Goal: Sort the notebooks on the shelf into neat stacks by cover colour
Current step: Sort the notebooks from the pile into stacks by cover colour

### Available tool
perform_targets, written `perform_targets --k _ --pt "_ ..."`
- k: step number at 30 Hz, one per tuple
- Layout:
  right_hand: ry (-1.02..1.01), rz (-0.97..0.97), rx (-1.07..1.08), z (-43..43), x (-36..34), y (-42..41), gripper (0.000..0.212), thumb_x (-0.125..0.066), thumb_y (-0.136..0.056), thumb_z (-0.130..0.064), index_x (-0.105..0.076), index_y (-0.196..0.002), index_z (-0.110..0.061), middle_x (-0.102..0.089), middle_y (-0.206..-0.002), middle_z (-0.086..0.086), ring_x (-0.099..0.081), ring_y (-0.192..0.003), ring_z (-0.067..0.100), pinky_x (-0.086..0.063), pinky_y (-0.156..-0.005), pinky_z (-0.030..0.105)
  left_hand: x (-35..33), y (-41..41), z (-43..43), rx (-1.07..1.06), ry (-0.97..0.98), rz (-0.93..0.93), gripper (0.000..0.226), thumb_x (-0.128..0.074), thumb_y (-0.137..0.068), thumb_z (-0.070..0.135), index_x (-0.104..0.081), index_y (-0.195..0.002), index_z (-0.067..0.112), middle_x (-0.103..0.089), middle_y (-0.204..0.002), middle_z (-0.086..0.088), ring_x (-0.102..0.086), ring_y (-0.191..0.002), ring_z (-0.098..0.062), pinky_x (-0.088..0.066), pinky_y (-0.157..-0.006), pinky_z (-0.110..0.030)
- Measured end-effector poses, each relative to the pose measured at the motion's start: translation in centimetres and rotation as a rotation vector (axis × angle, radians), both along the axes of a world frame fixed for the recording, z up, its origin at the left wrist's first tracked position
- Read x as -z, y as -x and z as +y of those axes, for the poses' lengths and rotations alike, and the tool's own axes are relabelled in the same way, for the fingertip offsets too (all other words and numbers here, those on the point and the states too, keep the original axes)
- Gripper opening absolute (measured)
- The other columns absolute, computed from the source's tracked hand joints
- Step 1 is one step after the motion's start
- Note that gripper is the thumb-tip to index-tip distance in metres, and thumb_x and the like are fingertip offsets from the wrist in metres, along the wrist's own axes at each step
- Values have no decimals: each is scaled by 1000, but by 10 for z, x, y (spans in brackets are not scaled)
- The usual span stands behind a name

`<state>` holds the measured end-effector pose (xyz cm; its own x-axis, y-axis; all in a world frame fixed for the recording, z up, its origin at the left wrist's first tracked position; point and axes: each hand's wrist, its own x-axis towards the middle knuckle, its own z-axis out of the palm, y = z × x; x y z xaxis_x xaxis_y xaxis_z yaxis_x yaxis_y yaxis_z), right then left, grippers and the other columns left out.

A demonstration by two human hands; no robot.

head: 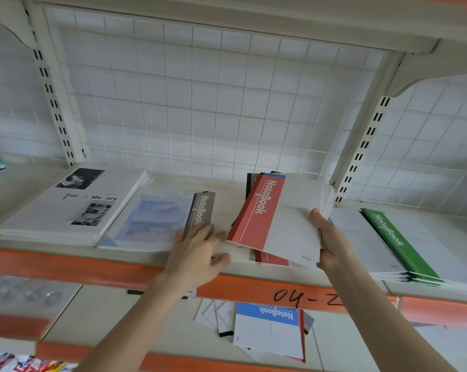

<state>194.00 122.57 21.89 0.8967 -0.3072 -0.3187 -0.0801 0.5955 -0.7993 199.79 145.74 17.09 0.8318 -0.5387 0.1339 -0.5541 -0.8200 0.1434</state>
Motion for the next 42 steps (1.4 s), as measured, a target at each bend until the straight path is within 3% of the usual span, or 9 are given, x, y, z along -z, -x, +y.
perform_targets --k 12,17,23,27,29,32,34,38,42 --pt "-24 -87 90 -38 -4 12 23 -40 -98 -30 -52 -91 -12 -70 -61 7 -68 -51 22 -53 -38 37 3 -2 -17 16 96 8 84 -10 -79 71 -46 -137 23 -41 -146 -1 -32 -138 -20 -19 -114 -34" --pt "-41 -68 64 -41 -2 11 25 -40 -98 -32 -52 -92 -11 -70 -62 8 -68 -51 23 -53 -38 37 12 -8 -24 59 227 -270 48 -34 -86 39 -77 -81 19 -74 -80 2 -72 -73 -24 -56 -70 -40" --pt "-47 -79 69 -48 0 11 23 -42 -96 -33 -52 -95 -12 -70 -65 8 -69 -54 25 -53 -40 38 12 -3 -36 138 204 -262 45 -35 -83 39 -77 -76 22 -74 -80 6 -72 -74 -22 -55 -65 -41" --pt "-49 -81 55 -49 -1 13 24 -41 -97 -33 -52 -94 -12 -70 -64 8 -68 -53 24 -54 -40 38 7 -3 -32 140 52 25 95 2 -68 68 -50 -135 25 -41 -146 8 -33 -138 -19 -19 -112 -43" --pt "-47 -66 54 -48 0 14 24 -41 -97 -32 -52 -92 -11 -70 -63 8 -68 -53 24 -54 -40 39 6 -2 -31 128 20 84 108 8 -59 80 -34 -144 28 -25 -153 11 -18 -143 -12 -11 -117 -37" --pt "-49 -33 0 -42 -1 16 25 -59 -88 -31 -54 -97 -8 -70 -66 11 -69 -55 26 -53 -40 39 -8 6 -36 79 426 204 70 -20 -91 64 -35 -144 20 -36 -149 5 -32 -137 -9 -22 -110 -23" --pt "-64 -30 -73 -36 -1 16 61 -86 -57 -29 -55 -104 -6 -71 -74 15 -69 -61 30 -54 -44 42 -22 11 -44 18 708 237 50 -29 -99 40 -42 -140 14 -47 -139 5 -42 -130 -11 -28 -106 -19" --pt "-65 -30 -175 -27 1 13 79 -87 -49 -27 -53 -117 -5 -69 -91 19 -70 -73 34 -57 -54 47 -57 19 -58 -82 1156 823 31 -46 -94 41 -62 -92 15 -69 -89 1 -63 -91 -21 -48 -90 -43" --pt "95 -1 -176 -19 -3 13 37 -64 -78 -21 -56 -110 -5 -68 -92 17 -70 -73 29 -58 -57 40 -62 21 -63 -248 1242 1168 20 -52 -94 29 -59 -105 14 -68 -88 -8 -64 -80 -24 -47 -63 -34"
